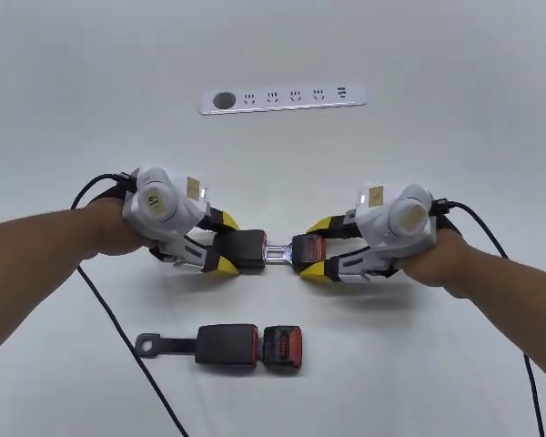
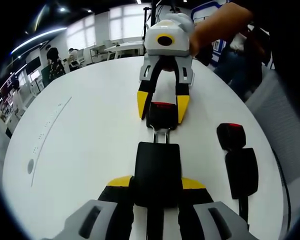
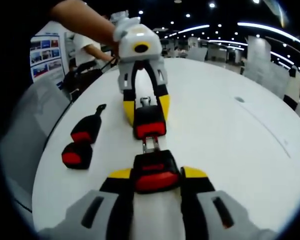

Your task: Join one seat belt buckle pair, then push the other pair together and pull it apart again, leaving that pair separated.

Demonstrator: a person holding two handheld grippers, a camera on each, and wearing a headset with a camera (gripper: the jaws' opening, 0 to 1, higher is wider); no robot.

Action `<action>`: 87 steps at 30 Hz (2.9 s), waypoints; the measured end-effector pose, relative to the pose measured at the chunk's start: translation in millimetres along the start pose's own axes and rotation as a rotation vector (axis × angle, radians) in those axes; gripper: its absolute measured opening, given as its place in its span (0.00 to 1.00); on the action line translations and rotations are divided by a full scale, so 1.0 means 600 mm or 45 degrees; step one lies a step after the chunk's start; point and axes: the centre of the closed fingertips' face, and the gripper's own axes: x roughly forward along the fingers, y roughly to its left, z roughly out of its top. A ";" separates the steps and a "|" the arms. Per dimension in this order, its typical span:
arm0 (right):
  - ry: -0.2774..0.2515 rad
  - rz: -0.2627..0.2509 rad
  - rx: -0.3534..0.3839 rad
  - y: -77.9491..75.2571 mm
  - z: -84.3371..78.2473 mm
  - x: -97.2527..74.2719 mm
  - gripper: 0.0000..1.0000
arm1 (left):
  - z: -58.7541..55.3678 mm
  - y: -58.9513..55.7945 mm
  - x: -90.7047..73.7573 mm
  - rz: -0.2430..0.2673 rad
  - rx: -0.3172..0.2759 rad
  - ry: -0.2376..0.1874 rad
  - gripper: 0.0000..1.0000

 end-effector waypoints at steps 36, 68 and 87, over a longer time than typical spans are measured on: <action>0.075 -0.047 0.049 -0.006 -0.083 -0.116 0.36 | 0.002 -0.002 0.000 -0.005 -0.007 0.013 0.35; 0.020 -0.214 0.157 -0.032 -0.064 -0.149 0.54 | 0.012 0.014 -0.021 0.124 -0.248 -0.034 0.57; -0.102 -0.555 0.383 -0.035 -0.027 -0.166 0.88 | 0.018 0.025 -0.107 0.508 -0.603 -0.300 0.92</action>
